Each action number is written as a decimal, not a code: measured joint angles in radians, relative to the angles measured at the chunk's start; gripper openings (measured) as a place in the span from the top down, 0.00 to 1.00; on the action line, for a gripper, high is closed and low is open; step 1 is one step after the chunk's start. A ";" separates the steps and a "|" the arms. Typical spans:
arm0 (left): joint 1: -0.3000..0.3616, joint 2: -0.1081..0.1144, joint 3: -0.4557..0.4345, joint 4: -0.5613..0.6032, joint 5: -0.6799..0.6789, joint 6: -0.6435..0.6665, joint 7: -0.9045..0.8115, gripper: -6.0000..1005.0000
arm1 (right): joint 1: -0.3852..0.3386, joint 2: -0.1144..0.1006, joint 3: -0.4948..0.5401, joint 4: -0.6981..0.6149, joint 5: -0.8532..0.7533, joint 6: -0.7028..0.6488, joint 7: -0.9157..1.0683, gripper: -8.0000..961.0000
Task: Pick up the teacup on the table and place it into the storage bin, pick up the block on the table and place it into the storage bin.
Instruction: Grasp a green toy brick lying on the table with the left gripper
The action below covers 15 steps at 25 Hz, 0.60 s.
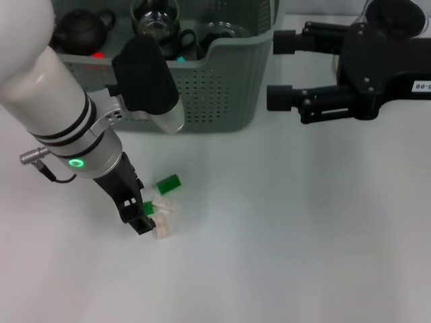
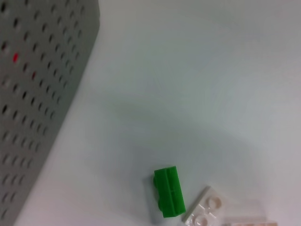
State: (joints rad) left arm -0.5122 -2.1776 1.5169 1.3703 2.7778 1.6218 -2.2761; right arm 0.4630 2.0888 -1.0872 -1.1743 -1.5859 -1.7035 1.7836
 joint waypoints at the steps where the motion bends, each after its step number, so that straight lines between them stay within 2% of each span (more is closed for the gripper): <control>1: 0.000 0.000 0.003 -0.003 0.001 -0.003 -0.001 0.14 | 0.000 -0.001 0.000 0.000 -0.007 -0.004 -0.001 0.01; 6: 0.000 -0.001 0.013 -0.023 0.023 -0.026 -0.012 0.14 | 0.016 -0.009 0.000 0.009 -0.082 -0.042 0.000 0.02; 8: -0.002 -0.001 0.018 -0.028 0.026 -0.029 -0.014 0.29 | 0.038 -0.017 0.000 0.030 -0.130 -0.067 0.006 0.02; 12: -0.006 0.000 0.022 -0.029 0.029 -0.030 -0.018 0.28 | 0.109 -0.032 0.000 0.126 -0.234 -0.091 0.038 0.01; 15: -0.008 0.000 0.027 -0.030 0.037 -0.031 -0.023 0.28 | 0.154 -0.032 0.000 0.189 -0.298 -0.087 0.049 0.01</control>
State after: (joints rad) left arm -0.5197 -2.1771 1.5435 1.3404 2.8150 1.5908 -2.2987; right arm 0.6174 2.0565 -1.0870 -0.9855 -1.8837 -1.7909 1.8327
